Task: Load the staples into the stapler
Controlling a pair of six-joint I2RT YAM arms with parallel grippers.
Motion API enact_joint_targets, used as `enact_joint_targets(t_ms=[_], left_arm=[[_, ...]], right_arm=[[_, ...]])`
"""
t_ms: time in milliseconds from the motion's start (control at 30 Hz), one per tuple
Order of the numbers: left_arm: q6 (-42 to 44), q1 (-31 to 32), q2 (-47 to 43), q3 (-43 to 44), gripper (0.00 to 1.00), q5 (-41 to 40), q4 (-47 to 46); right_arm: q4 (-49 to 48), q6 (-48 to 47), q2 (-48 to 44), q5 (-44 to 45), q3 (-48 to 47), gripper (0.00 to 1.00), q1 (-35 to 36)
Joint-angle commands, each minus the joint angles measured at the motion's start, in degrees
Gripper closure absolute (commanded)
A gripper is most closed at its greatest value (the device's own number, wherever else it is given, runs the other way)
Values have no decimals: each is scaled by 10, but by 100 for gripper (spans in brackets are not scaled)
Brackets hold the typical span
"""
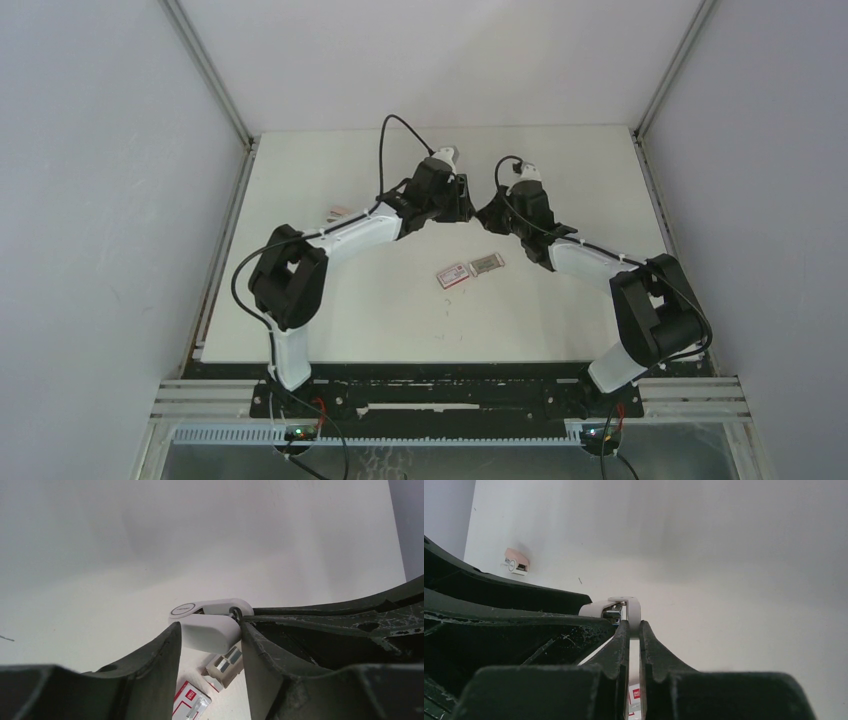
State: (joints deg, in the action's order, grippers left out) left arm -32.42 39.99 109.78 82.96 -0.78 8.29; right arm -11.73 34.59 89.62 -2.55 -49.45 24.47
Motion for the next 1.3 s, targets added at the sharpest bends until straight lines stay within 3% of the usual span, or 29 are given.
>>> enact_joint_targets(t_ms=[0,667,1267], left_arm=[[10,-3,-3,28,51,-3,0],[11,-16,-22,7,77,-6,-5],[9,-29,-39,-15,88,-11,-8]], right_arm=[[-24,-11,-10,13,-25,100,3],[-22,-13,-6,19,-25,100,-1],[-20,-11,14,25,-25,100,-14]])
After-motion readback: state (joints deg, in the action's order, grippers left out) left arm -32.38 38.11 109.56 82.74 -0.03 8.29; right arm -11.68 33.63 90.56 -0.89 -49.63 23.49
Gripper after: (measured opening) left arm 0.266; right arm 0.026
